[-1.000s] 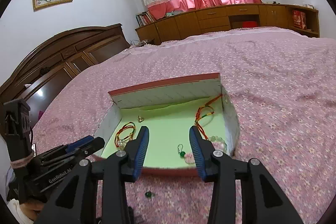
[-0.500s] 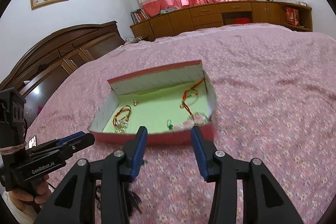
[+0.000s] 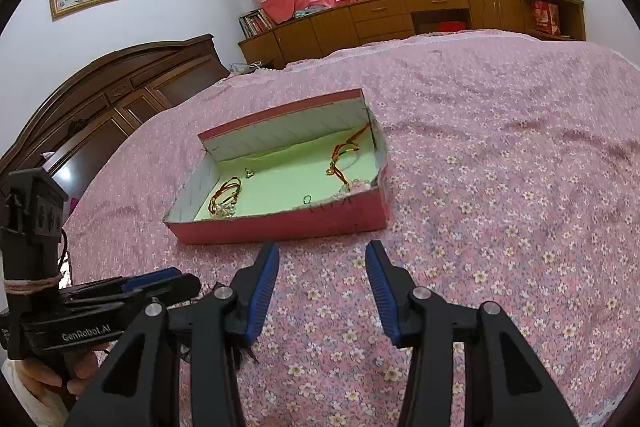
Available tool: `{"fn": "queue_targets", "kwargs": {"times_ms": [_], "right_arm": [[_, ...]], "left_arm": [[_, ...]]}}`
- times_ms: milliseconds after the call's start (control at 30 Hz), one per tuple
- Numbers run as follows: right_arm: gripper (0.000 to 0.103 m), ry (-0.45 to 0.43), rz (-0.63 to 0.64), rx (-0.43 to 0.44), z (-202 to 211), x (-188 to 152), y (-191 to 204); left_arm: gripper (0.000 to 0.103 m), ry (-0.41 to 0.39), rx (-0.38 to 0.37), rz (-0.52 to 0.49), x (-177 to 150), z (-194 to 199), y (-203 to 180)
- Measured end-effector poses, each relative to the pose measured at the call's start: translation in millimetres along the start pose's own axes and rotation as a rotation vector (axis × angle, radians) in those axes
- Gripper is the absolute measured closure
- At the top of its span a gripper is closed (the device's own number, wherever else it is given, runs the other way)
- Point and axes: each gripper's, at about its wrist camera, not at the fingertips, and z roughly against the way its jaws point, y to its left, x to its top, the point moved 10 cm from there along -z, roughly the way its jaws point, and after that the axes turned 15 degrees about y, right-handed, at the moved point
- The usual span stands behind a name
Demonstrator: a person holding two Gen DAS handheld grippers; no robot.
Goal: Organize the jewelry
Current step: 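Withdraw both tools from the box and bring the left tool over the black feather clip, then grasp the black feather hair clip with the left tool, then grasp a second green bead earring with the right tool while the left tool holds the feather clip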
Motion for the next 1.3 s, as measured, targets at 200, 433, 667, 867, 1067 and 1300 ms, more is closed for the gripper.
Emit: {"fn": "queue_targets", "kwargs": {"times_ms": [200,433,667,867,1067,1300], "right_arm": [[0.055,0.006,-0.025,0.008,-1,-7,-9],[0.055,0.011,-0.044,0.016,-3,-12,-17],[0.055,0.019,-0.053,0.024,-6,-16,-19],[0.055,0.027,-0.055,0.026,-9,-18,-19],[0.055,0.037,-0.047,0.024,-11,-20,-17],[0.055,0.046,-0.035,0.023,-13,-20,-12]], "left_arm": [[0.061,0.069,0.041,-0.013,-9,-20,-4],[0.061,0.113,0.110,-0.031,-16,-39,-3],[0.056,0.137,0.122,-0.009,-19,-52,3],[0.058,0.113,0.108,-0.017,-20,-52,1],[0.064,0.091,0.074,-0.004,-23,-40,7],[0.066,0.055,0.043,0.018,-19,-22,15]]}}
